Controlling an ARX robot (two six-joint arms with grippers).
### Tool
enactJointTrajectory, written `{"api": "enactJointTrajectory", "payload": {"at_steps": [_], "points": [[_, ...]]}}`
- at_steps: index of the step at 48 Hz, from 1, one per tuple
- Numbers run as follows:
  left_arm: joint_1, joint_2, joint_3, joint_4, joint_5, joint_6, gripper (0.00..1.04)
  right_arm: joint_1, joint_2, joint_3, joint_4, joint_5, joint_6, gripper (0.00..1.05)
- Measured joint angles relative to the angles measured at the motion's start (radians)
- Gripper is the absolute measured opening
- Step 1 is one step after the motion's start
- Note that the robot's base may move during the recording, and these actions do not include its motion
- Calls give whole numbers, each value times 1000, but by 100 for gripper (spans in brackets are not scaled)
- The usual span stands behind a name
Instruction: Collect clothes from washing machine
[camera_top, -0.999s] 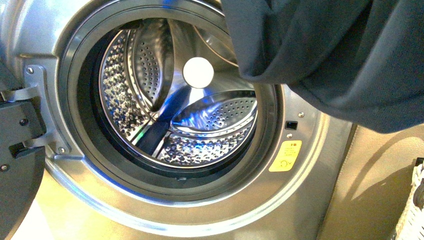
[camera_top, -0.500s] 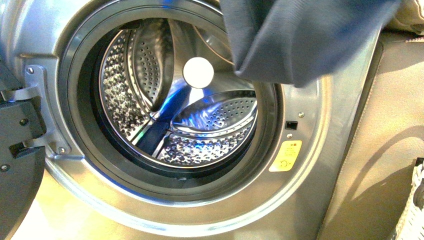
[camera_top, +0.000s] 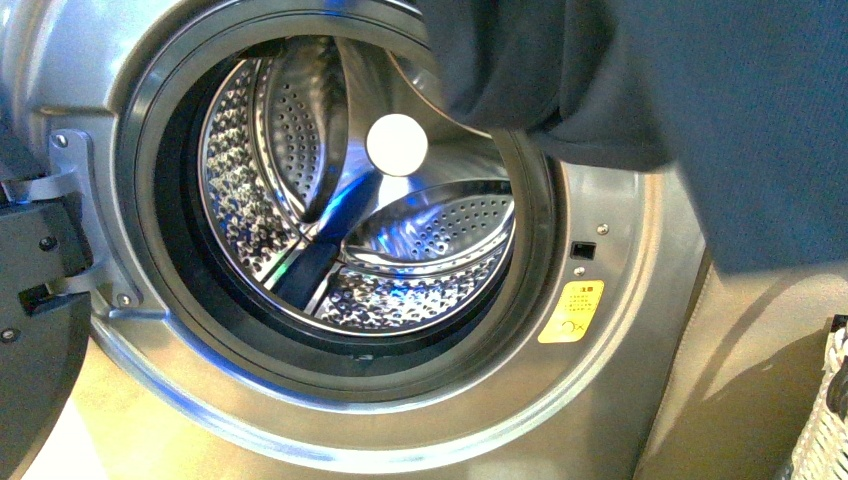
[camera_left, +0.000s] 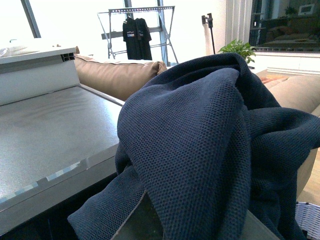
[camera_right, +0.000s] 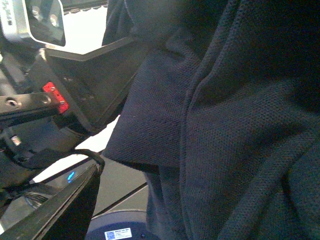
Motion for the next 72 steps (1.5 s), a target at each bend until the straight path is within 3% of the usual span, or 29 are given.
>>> {"api": "enactJointTrajectory", "payload": {"at_steps": [15, 37, 66, 72], "points": [[0, 0, 0, 0, -1, 0, 11, 72, 113, 126, -156, 77, -130, 97], [0, 0, 1, 0, -1, 0, 11, 126, 156, 220, -224, 183, -146, 97], [0, 0, 2, 0, 2, 0, 11, 82, 114, 178, -182, 195, -143, 15], [0, 0, 2, 0, 5, -3, 26, 55, 87, 164, -180, 194, -135, 7]]}}
